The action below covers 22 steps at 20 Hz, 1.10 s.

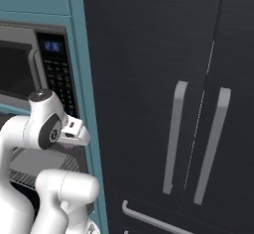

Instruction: Place the eggplant on the rack of the oven.

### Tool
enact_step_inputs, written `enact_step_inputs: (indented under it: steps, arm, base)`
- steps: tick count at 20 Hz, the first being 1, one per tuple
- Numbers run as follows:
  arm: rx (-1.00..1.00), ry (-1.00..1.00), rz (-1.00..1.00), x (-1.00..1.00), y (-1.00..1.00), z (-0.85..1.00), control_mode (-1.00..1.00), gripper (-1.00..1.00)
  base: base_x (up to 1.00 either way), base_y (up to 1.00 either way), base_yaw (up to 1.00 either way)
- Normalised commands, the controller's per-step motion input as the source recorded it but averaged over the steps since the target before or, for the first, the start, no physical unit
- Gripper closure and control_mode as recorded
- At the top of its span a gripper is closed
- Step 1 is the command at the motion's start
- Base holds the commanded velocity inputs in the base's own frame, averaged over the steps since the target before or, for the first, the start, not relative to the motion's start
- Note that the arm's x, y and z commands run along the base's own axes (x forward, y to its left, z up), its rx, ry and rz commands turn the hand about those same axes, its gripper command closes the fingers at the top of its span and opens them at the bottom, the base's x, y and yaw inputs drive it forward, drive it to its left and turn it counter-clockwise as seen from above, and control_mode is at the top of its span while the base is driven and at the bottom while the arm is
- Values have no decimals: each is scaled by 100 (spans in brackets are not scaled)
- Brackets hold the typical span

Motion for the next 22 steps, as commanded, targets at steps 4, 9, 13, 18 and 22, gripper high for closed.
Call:
enact_step_inputs:
  steps: [4,9,13,18,22]
  arm:
    - [-5,-13,0,0,93,-6,-100,100]
    - [-6,-10,0,-2,100,-38,-100,100]
    - [0,-2,-1,0,100,-79,-100,100]
    - [0,-1,0,1,100,-92,-100,100]
    - [-3,-6,0,32,100,-67,-100,100]
  base:
    - [0,0,0]
    - [0,0,0]
    - [0,0,0]
    - [0,0,0]
    - [0,0,0]
